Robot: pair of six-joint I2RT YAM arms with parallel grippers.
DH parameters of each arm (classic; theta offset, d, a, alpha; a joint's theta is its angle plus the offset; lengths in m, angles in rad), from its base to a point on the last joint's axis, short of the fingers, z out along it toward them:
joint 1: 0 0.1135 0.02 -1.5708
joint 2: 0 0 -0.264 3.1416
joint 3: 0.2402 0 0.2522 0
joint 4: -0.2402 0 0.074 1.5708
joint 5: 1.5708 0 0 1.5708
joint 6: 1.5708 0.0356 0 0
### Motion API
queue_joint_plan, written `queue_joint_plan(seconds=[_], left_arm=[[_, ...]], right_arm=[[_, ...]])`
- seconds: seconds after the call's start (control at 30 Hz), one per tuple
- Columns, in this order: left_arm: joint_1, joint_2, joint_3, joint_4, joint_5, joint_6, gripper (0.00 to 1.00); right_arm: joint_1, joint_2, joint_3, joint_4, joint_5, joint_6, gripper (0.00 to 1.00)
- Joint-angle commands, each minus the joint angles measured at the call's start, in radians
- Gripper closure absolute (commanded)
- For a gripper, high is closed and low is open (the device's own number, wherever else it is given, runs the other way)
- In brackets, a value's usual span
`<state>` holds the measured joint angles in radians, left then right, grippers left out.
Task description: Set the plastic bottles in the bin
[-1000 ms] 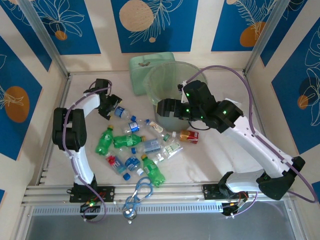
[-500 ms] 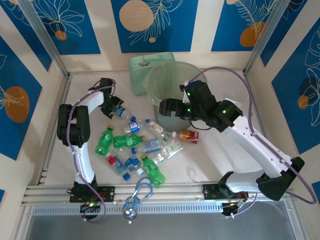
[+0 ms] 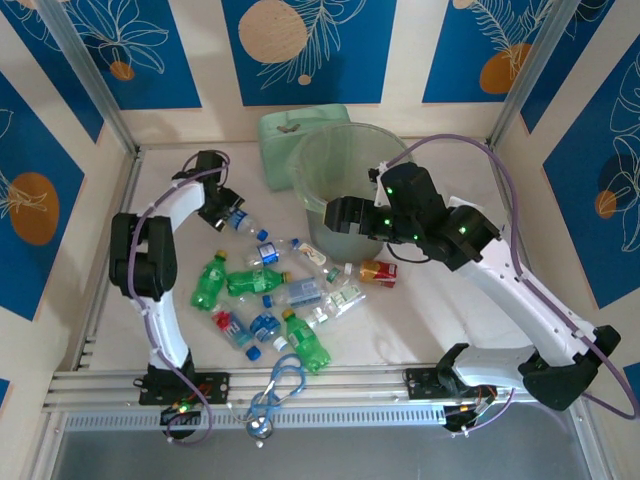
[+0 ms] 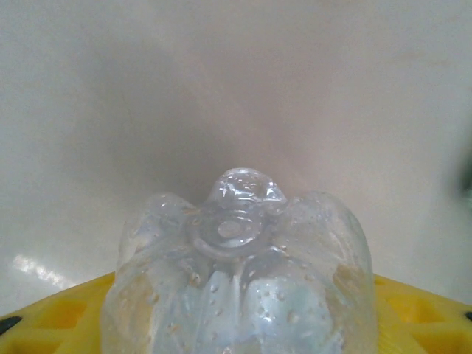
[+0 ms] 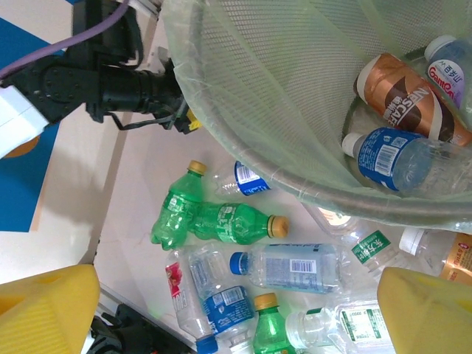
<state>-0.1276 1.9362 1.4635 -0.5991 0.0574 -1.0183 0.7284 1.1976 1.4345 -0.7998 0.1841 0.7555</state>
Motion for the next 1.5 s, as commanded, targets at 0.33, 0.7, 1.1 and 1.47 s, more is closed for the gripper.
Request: queue_joint_plan(seconds=[0.33, 0.7, 1.1, 1.47], left_arm=[[-0.007, -0.502, -0.13, 0.138, 0.042, -0.029, 0.49], [-0.045, -0.705, -0.286, 0.659, 0.374, -0.27, 0.49], [-0.102, -0.773, -0.376, 0.956, 0.429, -0.503, 0.49], [-0.135, -0.774, -0.352, 0.969, 0.437, -0.52, 0.49]], right_arm=[[0.083, 0.05, 0.139, 0.071, -0.135, -0.01, 0.03], [0.042, 0.246, 0.378, 0.063, -0.289, -0.011, 0.01], [-0.018, 0.267, 0.369, 0.188, -0.38, 0.082, 0.28], [-0.022, 0.356, 0.451, 0.17, -0.418, 0.095, 0.35]])
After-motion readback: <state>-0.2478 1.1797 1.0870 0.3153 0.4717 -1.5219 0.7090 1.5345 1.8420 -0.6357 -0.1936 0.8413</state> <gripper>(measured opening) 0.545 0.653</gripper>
